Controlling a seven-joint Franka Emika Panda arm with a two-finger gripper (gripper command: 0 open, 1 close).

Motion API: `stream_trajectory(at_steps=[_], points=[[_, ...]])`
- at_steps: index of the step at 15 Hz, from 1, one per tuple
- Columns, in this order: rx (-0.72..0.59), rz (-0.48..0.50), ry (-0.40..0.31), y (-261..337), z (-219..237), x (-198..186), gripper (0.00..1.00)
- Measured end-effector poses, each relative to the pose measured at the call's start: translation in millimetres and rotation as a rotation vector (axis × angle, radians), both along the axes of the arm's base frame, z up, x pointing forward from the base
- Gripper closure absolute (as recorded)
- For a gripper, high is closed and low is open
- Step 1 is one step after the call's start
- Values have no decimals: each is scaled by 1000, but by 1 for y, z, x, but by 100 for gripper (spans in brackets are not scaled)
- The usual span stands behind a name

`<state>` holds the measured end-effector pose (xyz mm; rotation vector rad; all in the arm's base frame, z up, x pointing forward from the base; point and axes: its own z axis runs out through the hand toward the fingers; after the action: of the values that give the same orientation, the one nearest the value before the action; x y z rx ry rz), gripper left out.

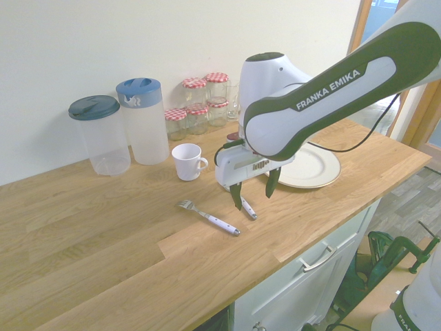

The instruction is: Put the spoon into the plate

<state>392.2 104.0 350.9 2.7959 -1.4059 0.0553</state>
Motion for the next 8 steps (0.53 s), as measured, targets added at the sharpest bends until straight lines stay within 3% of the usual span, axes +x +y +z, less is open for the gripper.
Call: stream_trajectory(at_steps=[5, 6, 8], points=[[0, 0, 9, 5, -21, 4, 0], [2, 3, 11, 6, -26, 6, 100], [3, 10, 6, 9, -26, 11, 100]])
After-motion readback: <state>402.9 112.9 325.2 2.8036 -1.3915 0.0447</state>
